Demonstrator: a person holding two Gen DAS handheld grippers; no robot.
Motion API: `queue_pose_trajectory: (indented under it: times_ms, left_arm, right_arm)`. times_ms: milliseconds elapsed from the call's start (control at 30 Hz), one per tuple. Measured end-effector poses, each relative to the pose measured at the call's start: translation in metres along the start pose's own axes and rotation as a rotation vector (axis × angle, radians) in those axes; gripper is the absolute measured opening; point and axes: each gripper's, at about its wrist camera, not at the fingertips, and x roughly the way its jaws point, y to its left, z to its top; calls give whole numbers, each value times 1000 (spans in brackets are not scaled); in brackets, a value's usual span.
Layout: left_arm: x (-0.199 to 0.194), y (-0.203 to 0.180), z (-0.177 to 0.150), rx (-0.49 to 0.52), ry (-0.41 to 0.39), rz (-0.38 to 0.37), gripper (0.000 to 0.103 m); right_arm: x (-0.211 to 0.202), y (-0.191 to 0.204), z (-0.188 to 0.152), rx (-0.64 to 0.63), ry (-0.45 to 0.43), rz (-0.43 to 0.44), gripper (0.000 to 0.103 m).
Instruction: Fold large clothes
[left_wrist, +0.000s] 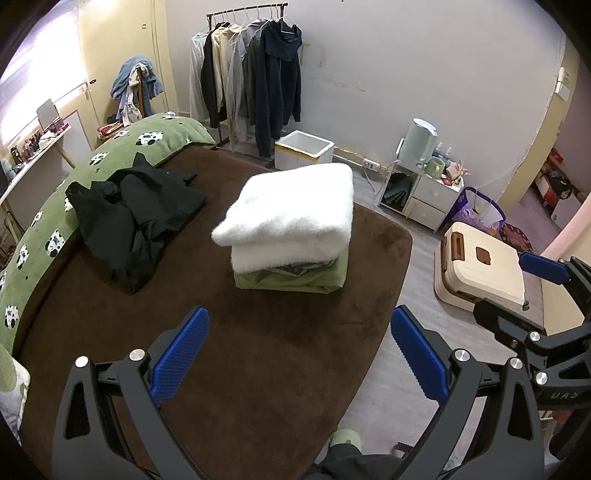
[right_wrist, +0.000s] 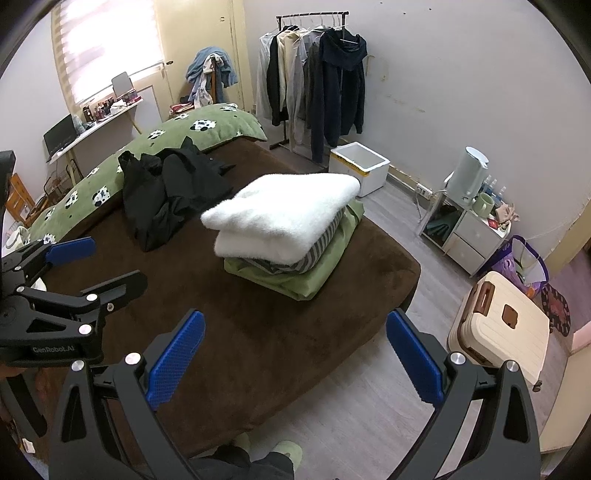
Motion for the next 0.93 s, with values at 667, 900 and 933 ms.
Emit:
queue_pose_trajectory:
  times_ms: [667,900,933]
  left_arm:
    - [6,2,18,-37,6,24,96]
    - [10,5,25,-51,11,36,96]
    - [11,6,26,-53,11,36,96]
  right_arm:
    - [6,-3,14,-9,-4,8,97]
    - [13,-2,26,-16,-9,15,97]
    - [13,-2,26,-15,-10,14,97]
